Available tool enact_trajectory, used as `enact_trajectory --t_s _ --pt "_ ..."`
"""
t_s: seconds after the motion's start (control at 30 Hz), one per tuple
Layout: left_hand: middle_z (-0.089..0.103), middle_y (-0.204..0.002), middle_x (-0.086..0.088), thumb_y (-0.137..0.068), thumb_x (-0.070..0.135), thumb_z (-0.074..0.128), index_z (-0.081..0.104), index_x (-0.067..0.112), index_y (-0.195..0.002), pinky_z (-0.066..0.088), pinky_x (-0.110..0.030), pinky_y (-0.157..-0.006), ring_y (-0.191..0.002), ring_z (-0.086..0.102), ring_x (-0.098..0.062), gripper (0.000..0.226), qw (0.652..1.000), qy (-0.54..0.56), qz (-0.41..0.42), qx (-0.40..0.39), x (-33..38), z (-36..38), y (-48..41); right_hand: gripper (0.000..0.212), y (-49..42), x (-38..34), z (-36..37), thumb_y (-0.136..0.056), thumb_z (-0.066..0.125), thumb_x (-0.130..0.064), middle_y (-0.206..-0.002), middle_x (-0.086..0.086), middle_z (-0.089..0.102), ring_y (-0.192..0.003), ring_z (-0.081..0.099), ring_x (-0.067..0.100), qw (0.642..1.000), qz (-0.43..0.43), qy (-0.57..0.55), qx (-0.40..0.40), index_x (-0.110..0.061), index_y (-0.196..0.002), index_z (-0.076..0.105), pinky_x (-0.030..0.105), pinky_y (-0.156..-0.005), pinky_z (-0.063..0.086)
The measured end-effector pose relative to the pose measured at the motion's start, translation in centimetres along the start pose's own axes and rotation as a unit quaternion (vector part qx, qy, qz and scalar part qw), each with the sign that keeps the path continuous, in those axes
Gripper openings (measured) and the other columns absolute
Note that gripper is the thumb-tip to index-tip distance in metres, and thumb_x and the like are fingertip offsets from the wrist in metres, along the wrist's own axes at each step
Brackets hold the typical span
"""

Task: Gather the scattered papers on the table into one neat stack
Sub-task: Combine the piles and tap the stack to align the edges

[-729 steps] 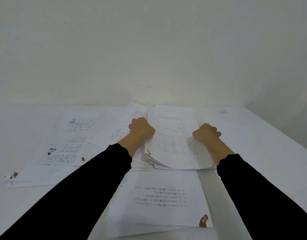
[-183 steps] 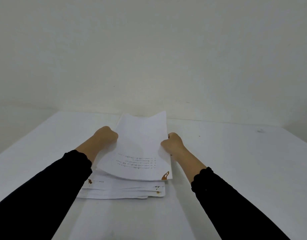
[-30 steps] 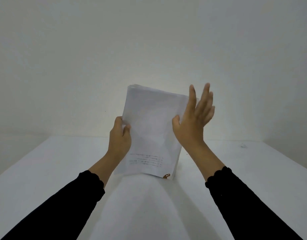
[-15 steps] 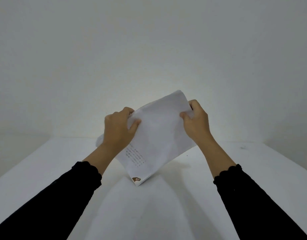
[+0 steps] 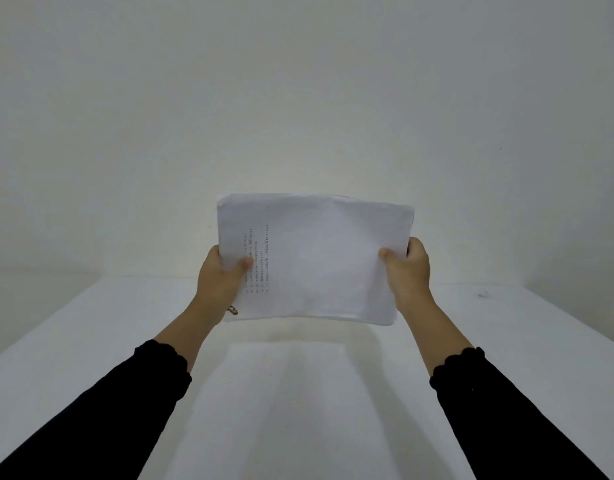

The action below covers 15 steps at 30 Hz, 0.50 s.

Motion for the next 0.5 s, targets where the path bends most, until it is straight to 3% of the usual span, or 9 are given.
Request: enact_trajectory --t_s 0.13,0.23,0.37,0.5 --pt "0.053 -0.108 -0.002 -0.094 0.018 0.052 0.042 0.017 -0.105 0.046 -0.023 -0.059 -0.097 0.054 -0.023 0.015 1.000 -0.005 0.013 0.022 0.2 2.1 1.4 0.022 1.3 0.8 1.1 -0.094 0.045 -0.007 -0.100 0.002 0.052 -0.089 0.053 0.021 1.000 0.003 0.010 0.030 -0.007 -0.117 0.045 0.030 -0.075 0.041" --pt "0.052 -0.106 -0.002 -0.094 0.017 0.052 0.044 0.015 -0.106 0.045 -0.024 -0.061 -0.096 0.052 -0.022 0.014 1.000 -0.001 -0.001 0.024 -0.7 2.9 2.1 0.027 2.1 1.7 1.5 -0.093 0.041 -0.004 -0.102 0.002 0.051 -0.084 0.053 0.020 1.000 0.014 -0.002 0.028 -0.006 -0.120 0.041 0.025 -0.066 0.041" --pt "0.050 -0.107 -0.001 -0.094 0.017 0.051 0.042 0.011 -0.121 0.046 -0.033 -0.070 -0.097 0.052 -0.023 0.030 0.998 -0.039 -0.042 0.021 -2.7 2.7 2.7 0.033 2.6 4.1 1.0 -0.086 0.040 0.000 -0.092 0.001 0.052 -0.070 0.049 0.009 0.998 0.064 0.016 0.010 -0.007 -0.118 0.040 0.024 -0.056 0.041" --pt "0.050 -0.107 -0.003 -0.097 0.012 0.041 0.040 0.015 -0.109 0.038 -0.021 -0.058 -0.087 0.052 -0.018 0.012 0.998 -0.041 -0.049 0.017 -3.6 2.6 2.6 0.034 2.4 5.3 0.7 -0.087 0.033 0.004 -0.081 -0.008 0.047 -0.069 0.049 0.010 0.996 0.081 0.035 0.021 -0.007 -0.117 0.044 0.023 -0.055 0.039"
Point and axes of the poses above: each hand's wrist, its own y-axis away from the middle knuckle, its own z-axis out of the palm, x = y × z, the point moved 1 cm from there along -y, towards the middle knuckle
